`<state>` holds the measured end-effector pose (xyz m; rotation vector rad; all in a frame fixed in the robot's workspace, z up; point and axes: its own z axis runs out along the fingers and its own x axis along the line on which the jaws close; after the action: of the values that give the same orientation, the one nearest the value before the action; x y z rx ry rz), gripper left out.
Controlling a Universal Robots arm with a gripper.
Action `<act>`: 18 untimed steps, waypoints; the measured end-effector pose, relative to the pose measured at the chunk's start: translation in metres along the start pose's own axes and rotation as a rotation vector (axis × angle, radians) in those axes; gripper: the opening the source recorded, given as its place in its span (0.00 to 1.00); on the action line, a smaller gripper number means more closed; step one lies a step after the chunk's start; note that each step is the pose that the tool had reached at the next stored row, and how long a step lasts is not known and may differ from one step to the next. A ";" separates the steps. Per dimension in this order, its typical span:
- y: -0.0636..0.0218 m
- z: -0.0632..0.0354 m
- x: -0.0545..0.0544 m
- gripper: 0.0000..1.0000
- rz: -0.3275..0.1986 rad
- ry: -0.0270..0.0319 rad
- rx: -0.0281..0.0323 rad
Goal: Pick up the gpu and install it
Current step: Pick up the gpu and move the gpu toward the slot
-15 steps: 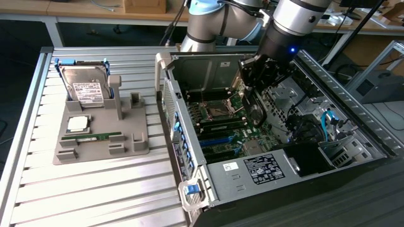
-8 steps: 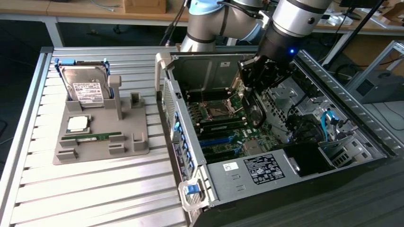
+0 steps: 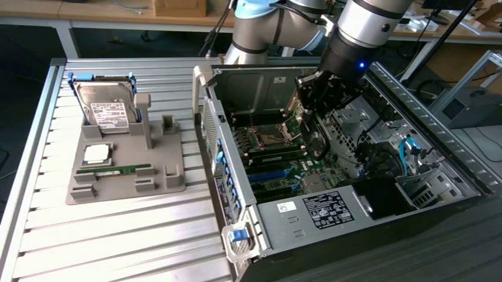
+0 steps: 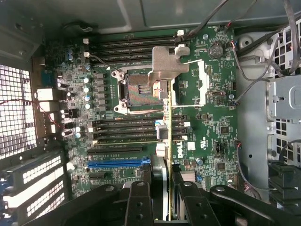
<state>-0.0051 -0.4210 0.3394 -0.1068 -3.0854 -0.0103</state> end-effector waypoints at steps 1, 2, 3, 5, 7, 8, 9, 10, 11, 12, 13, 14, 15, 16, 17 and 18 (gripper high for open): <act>0.0002 0.0002 0.000 0.27 0.000 0.0000 -0.0002; 0.0005 0.0004 0.000 0.27 0.000 0.0000 -0.0002; 0.0010 0.0005 0.000 0.27 0.000 0.0000 0.0000; 0.0024 0.0007 -0.001 0.27 0.000 0.0000 0.0000; 0.0042 0.0011 -0.001 0.27 0.000 0.0000 0.0000; 0.0054 0.0015 -0.001 0.27 0.000 0.0000 0.0001; 0.0060 0.0018 -0.001 0.27 0.000 0.0000 0.0001; 0.0062 0.0021 -0.001 0.27 0.000 0.0000 -0.0001; 0.0064 0.0024 -0.001 0.27 0.000 -0.0001 -0.0002; 0.0065 0.0025 -0.001 0.27 0.000 -0.0001 -0.0002; 0.0065 0.0027 -0.001 0.27 0.000 0.0000 0.0000; 0.0066 0.0028 -0.001 0.27 0.000 0.0000 0.0002; 0.0067 0.0030 -0.001 0.27 0.000 0.0000 0.0003; 0.0067 0.0032 -0.002 0.27 0.000 0.0000 0.0003; 0.0067 0.0035 -0.002 0.27 0.000 0.0000 0.0001; 0.0067 0.0038 -0.002 0.27 0.000 0.0000 0.0001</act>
<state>-0.0029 -0.4144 0.3355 -0.1067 -3.0854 -0.0102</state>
